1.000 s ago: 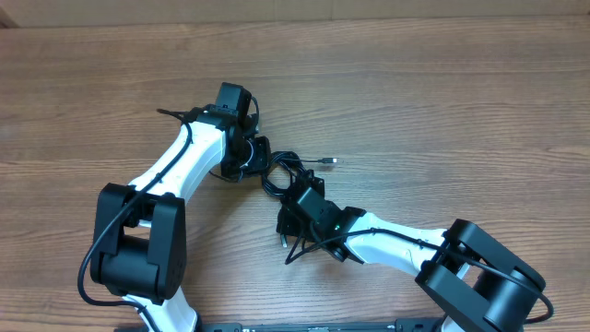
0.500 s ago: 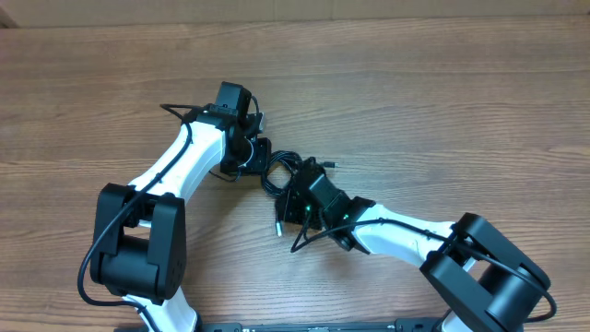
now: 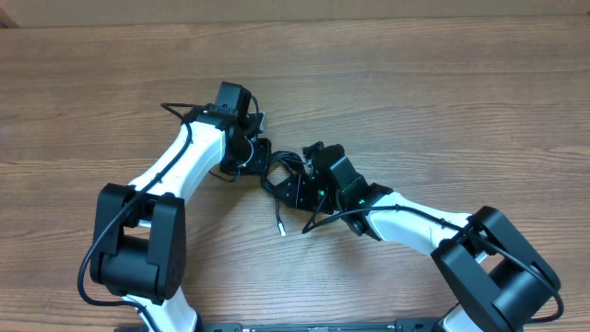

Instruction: Untangle cables

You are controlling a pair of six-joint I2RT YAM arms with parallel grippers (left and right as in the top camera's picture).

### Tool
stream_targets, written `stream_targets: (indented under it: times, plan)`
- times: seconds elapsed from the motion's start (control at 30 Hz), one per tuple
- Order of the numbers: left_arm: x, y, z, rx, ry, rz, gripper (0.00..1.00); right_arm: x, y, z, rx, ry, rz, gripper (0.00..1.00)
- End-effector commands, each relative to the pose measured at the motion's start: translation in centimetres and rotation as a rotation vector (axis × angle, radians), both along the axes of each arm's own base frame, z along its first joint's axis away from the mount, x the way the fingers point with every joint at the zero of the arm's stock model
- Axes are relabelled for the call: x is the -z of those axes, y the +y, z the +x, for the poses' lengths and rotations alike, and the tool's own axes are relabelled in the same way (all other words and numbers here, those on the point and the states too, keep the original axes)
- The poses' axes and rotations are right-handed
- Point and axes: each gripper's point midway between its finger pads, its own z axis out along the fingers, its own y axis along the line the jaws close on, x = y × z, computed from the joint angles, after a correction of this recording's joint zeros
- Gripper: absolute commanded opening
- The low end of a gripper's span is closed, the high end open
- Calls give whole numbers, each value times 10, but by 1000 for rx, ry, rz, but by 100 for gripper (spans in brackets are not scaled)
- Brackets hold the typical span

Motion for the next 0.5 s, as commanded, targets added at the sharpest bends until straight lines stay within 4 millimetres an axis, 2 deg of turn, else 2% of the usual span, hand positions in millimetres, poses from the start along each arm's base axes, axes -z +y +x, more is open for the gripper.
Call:
stream_targets:
  times: [0.0,0.2,0.3,0.47]
  plan:
    - [2,-2,-2,27,4,-3,5,-15,8,-21,-99,41,63,36]
    - [2,-2,-2,26,0,-4,7,26,-27,-33,-3,149,-156,34]
    - [2,-2,-1,27,-2,-4,9,28,-20,-41,-25,135,-177,36]
    - [2,-3,-1,27,-3,-5,10,26,-11,-43,-32,85,-184,36]
